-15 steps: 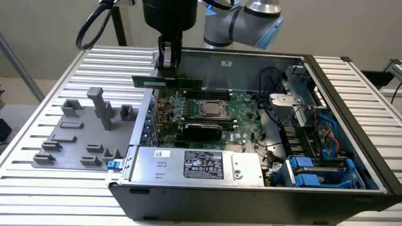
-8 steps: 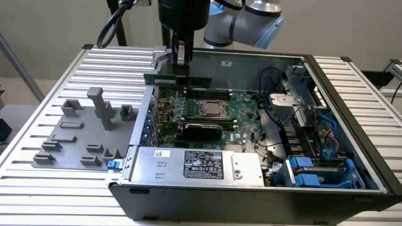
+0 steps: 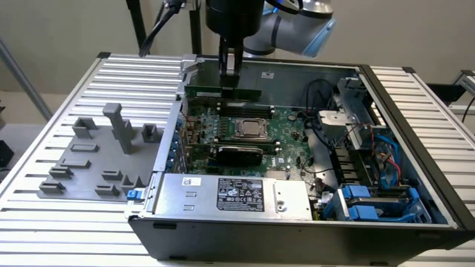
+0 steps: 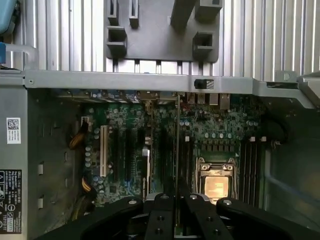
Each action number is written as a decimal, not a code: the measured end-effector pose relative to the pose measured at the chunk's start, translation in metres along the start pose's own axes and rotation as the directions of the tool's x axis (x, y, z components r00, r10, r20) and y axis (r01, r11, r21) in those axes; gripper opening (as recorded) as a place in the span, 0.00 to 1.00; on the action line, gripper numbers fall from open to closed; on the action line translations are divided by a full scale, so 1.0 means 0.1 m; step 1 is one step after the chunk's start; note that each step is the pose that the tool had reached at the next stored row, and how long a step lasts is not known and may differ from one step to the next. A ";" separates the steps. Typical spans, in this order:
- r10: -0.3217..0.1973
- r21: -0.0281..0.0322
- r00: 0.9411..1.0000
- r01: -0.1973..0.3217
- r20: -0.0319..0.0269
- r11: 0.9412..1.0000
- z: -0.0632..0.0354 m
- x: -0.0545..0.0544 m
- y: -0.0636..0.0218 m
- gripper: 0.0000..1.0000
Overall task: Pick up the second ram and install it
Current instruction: 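Pick up the second ram and move it above second insertion slot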
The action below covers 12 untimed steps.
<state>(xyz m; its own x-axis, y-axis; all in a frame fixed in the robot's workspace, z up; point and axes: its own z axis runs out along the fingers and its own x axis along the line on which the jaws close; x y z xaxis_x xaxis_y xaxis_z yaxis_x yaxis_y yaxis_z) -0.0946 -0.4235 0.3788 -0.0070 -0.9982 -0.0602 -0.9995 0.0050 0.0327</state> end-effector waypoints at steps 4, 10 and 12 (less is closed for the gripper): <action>0.000 0.000 1.000 0.000 0.000 1.000 0.057 -0.09 -0.111 0.14; 0.000 0.000 1.000 0.000 0.000 1.000 0.163 -0.22 -0.279 0.14; 0.000 0.000 1.000 0.000 0.000 1.000 0.200 -0.27 -0.344 0.14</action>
<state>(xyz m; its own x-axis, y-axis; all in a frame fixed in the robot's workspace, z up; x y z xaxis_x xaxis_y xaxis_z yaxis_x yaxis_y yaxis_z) -0.0606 -0.3958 0.3593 -0.0070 -0.9982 -0.0602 -0.9995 0.0051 0.0327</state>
